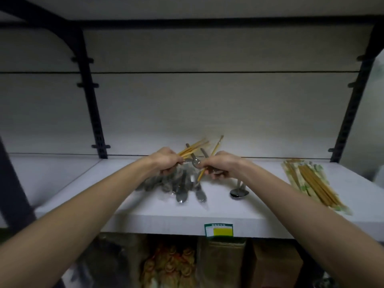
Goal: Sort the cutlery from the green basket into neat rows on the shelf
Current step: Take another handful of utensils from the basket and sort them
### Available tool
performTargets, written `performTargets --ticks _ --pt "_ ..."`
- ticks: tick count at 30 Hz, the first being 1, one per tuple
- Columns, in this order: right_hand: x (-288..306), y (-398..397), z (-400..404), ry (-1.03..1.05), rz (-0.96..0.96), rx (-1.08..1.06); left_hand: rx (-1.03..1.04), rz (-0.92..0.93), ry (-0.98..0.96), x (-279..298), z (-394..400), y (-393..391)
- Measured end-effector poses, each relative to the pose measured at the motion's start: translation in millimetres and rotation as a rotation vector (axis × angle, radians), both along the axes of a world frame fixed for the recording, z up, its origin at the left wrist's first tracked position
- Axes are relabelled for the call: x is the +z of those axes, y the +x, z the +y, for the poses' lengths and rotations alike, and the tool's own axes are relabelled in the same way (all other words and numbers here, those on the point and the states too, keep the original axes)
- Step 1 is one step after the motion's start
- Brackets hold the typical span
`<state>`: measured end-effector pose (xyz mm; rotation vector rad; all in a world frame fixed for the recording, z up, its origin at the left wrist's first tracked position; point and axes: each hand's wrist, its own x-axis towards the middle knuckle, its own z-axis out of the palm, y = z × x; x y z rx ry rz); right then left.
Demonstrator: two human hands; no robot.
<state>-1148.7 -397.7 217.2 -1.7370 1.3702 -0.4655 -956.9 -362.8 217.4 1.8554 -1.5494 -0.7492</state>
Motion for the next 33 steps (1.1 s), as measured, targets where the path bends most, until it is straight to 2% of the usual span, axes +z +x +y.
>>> performTargets --ticks 5,12,15,19,25,33 --pt "-6.0 4.6 -6.4 -0.009 0.098 0.015 -0.041 -0.104 -0.046 -10.9 -5.9 10.6" --pt "-3.6 0.1 -7.3 -0.035 0.049 -0.086 -0.053 -0.355 -0.123 -9.5 -13.4 0.9" --pt "-4.7 -5.6 -4.8 -0.024 0.044 -0.142 -0.051 -0.382 -0.11 -12.0 -17.0 -1.1" --pt "-12.7 -3.6 0.2 -0.056 -0.058 -0.211 -0.038 -0.445 -0.136 -18.0 -19.7 -1.5" --pt "-20.0 2.1 0.4 -0.186 0.023 -0.234 -0.025 -0.574 -0.238 -24.4 -17.8 -3.3" --pt "-15.7 1.5 2.8 -0.193 0.043 -0.204 -0.096 -0.67 -0.187 -24.7 -10.6 1.0"
